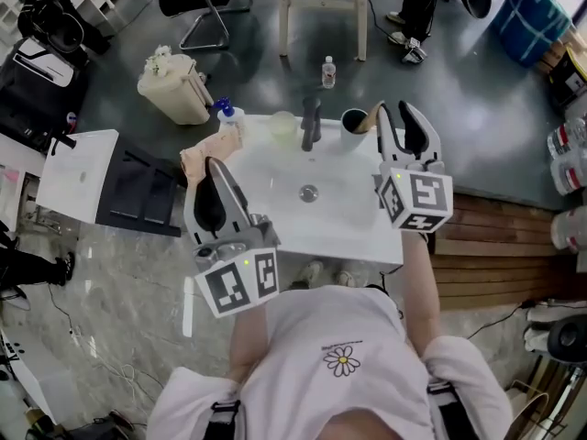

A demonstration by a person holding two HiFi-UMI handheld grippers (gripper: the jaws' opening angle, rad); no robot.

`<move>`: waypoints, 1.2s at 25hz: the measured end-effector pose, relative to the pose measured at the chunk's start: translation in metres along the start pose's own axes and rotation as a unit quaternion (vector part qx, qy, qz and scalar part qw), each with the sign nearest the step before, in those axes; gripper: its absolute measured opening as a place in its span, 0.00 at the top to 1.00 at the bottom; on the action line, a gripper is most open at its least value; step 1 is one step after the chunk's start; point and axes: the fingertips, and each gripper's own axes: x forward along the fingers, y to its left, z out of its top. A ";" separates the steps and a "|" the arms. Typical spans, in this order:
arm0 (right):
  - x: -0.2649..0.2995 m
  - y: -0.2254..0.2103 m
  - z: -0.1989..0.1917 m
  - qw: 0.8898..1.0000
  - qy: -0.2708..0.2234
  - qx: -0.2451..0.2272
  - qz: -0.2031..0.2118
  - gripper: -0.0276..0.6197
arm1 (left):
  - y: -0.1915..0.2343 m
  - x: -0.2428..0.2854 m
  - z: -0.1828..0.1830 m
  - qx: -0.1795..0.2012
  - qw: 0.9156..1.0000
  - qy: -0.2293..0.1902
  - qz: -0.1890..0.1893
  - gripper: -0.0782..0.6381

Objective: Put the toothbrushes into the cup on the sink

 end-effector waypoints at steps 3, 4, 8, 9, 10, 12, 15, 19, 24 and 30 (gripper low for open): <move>0.033 -0.017 -0.037 0.998 0.048 0.020 -0.017 0.76 | 0.000 -0.001 -0.008 -0.001 1.000 0.012 -0.002 0.86; 0.041 -0.022 -0.050 0.997 0.065 0.028 -0.024 0.75 | -0.001 -0.001 -0.011 -0.003 1.000 0.016 -0.002 0.86; 0.061 -0.034 -0.096 0.990 0.117 0.061 -0.045 0.74 | 0.000 -0.002 -0.018 -0.011 1.000 0.026 -0.001 0.86; 0.063 -0.035 -0.106 0.988 0.126 0.072 -0.048 0.74 | 0.000 -0.002 -0.018 -0.010 1.000 0.026 0.000 0.86; 0.065 -0.035 -0.115 0.986 0.135 0.080 -0.050 0.74 | 0.001 -0.002 -0.018 -0.008 1.000 0.026 0.001 0.86; 0.067 -0.034 -0.133 0.983 0.152 0.083 -0.055 0.74 | 0.002 -0.002 -0.017 -0.005 1.000 0.025 0.003 0.86; 0.069 -0.030 -0.160 0.978 0.180 0.085 -0.060 0.74 | 0.005 -0.003 -0.020 -0.003 1.000 0.027 0.007 0.86; 0.072 -0.027 -0.191 0.970 0.213 0.099 -0.057 0.74 | 0.009 -0.003 -0.021 0.003 0.999 0.030 0.012 0.86; 0.068 -0.029 -0.207 0.965 0.230 0.109 -0.062 0.79 | 0.016 -0.005 -0.021 0.002 0.999 0.032 0.018 0.86; 0.068 -0.027 -0.206 0.966 0.227 0.103 -0.060 0.86 | 0.020 -0.005 -0.022 0.001 0.999 0.035 0.021 0.86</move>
